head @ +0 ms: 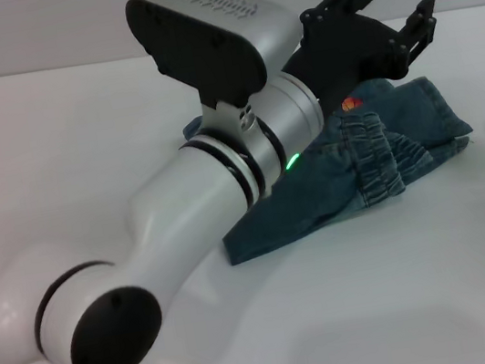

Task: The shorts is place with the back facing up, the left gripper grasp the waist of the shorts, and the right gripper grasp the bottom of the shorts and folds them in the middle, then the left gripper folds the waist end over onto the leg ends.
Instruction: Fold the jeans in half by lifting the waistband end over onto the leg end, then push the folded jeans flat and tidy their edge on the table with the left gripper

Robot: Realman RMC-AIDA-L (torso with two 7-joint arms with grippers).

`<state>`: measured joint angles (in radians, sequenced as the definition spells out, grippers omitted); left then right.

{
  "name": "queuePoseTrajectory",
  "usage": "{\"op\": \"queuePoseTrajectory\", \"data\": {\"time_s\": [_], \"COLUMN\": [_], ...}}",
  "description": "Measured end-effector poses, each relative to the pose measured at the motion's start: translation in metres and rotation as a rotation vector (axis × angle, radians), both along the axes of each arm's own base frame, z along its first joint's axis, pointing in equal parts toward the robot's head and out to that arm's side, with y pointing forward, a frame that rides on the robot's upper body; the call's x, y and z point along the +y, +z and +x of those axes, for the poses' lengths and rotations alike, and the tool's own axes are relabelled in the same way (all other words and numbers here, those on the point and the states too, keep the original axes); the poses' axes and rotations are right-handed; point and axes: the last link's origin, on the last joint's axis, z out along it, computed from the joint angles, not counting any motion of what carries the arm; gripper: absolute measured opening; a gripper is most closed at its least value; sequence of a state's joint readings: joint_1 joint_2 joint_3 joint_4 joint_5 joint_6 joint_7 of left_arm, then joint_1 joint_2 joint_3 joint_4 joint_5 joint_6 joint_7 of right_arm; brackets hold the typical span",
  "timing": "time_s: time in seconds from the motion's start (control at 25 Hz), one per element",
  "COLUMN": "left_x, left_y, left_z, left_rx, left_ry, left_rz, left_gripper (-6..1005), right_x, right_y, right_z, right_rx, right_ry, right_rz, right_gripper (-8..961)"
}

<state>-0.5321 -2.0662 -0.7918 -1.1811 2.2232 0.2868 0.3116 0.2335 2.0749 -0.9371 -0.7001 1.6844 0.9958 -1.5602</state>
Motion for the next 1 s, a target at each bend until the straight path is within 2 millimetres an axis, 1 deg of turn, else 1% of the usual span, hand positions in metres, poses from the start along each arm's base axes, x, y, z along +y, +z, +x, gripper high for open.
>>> {"op": "queuePoseTrajectory", "data": {"time_s": [0.08, 0.2, 0.32, 0.36, 0.44, 0.6, 0.76, 0.88, 0.96, 1.0], "left_x": [-0.001, -0.002, -0.003, -0.003, -0.005, -0.005, -0.006, -0.010, -0.016, -0.021], "left_y": [0.002, 0.006, 0.013, 0.015, 0.016, 0.015, 0.008, 0.006, 0.005, 0.006], "left_z": [-0.004, -0.017, -0.038, -0.047, -0.057, -0.072, -0.092, -0.106, -0.111, -0.112], "left_rx": [0.006, 0.002, -0.017, -0.021, -0.020, 0.009, 0.066, 0.076, 0.064, 0.049], "left_ry": [-0.012, 0.008, 0.065, 0.086, 0.110, 0.145, 0.187, 0.212, 0.200, 0.174], "left_rz": [0.027, 0.061, 0.101, 0.117, 0.132, 0.131, 0.107, 0.115, 0.145, 0.175], "left_gripper": [509, 616, 715, 747, 810, 728, 646, 650, 652, 633], "right_x": [0.003, 0.008, 0.011, 0.013, 0.015, 0.016, 0.006, -0.007, -0.015, -0.017], "right_y": [0.000, -0.004, -0.011, -0.014, -0.019, -0.030, -0.046, -0.055, -0.058, -0.058], "right_z": [-0.003, -0.010, -0.017, -0.020, -0.024, -0.027, -0.030, -0.034, -0.035, -0.035], "right_rx": [-0.051, -0.134, -0.210, -0.223, -0.231, -0.257, -0.294, -0.306, -0.312, -0.307], "right_ry": [0.044, 0.121, 0.201, 0.223, 0.252, 0.287, 0.366, 0.456, 0.498, 0.502], "right_rz": [0.010, 0.017, 0.019, 0.025, 0.041, 0.032, 0.016, 0.032, 0.056, 0.071], "right_gripper": [0, 0, 0, 0, 0, 0, 0, -1, -1, -1]}}
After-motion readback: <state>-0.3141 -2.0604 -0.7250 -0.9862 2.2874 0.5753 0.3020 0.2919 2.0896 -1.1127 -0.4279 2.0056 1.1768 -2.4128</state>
